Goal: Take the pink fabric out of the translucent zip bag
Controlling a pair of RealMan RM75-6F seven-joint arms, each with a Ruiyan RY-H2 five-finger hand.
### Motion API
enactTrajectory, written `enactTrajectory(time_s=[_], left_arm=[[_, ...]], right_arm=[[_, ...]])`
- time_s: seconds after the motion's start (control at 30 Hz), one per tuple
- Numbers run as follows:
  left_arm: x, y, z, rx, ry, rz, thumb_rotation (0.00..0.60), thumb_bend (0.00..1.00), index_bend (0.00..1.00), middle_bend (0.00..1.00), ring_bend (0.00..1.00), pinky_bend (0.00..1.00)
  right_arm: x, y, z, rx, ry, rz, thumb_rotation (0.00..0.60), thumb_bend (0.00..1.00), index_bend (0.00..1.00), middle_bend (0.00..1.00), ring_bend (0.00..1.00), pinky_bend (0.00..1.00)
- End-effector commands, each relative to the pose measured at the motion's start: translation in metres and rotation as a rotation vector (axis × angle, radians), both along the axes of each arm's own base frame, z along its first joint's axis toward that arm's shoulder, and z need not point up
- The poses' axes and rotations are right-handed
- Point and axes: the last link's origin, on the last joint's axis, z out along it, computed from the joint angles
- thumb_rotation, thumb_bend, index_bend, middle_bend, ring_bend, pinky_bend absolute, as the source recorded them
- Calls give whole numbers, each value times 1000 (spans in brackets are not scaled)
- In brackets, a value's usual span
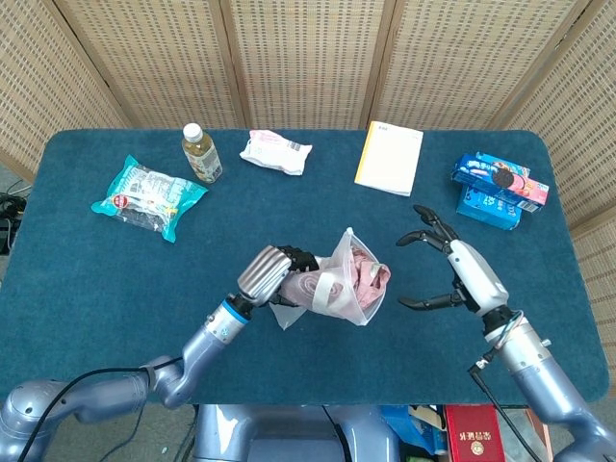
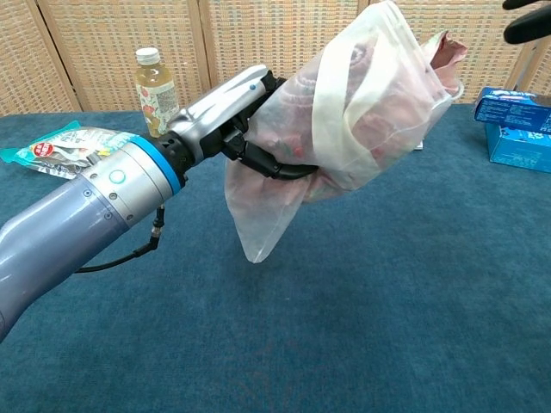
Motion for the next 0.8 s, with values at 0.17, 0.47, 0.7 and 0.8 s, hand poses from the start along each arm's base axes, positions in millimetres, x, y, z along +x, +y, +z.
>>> enactTrajectory(time_s=[0.17,0.47,0.7,0.8], left_arm=[[8,-1,-3,-14,-14,7,600,304,634,565,530,536],[10,2,-2,-1,-12,23,600,305,634,565,530,536],[16,3,-4,11,-18,22,600,305,634,565,530,536],[19,4,-5,16,-16,21,600,304,634,565,530,536]], right_arm=[[14,-8,-16,41,30,3,600,0,319,0,0,0],[17,-7,-22,48,37,-13,600,0,327,0,0,0],[23,-9,-28,112,38,-26,600,0,343,0,0,0],[26,-11,-30,126,44,-21,600,0,344,0,0,0]])
